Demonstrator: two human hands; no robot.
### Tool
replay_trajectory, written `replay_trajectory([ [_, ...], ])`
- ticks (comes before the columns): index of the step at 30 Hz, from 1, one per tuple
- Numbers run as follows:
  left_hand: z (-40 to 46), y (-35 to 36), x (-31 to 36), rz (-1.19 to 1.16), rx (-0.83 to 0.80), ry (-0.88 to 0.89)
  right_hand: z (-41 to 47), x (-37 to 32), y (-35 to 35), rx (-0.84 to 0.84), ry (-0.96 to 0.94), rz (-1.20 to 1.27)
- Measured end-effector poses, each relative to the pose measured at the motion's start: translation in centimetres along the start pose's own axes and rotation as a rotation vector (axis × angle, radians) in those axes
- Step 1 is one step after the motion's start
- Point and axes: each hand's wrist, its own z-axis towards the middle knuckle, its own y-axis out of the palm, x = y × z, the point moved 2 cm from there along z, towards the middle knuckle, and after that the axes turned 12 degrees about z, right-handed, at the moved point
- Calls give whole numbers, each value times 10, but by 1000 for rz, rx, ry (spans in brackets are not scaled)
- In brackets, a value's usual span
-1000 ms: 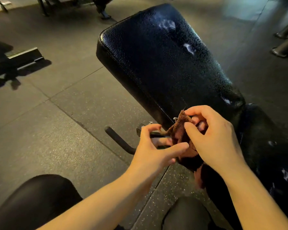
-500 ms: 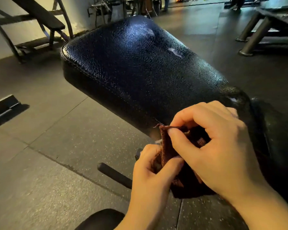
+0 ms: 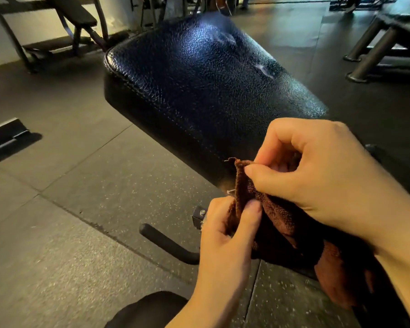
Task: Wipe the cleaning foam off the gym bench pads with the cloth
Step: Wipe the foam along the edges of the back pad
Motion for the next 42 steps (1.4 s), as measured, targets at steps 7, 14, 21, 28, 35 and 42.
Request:
replay_trajectory([
  [7,0,3,-9,12,-35,32,0,6,-5,-104,28,-28],
  [14,-7,11,-8,43,-145,20,-18,10,-6,-33,29,-76],
  [21,-14,20,-14,97,-209,-37,-40,21,-13,5,88,-39],
  [28,-25,28,-9,149,-292,-74,-74,43,-20,85,180,15],
  [35,-34,16,31,827,-162,514,-107,53,-47,246,272,8],
  [42,16,21,126,1271,79,1038,-110,5,12,579,-34,284],
])
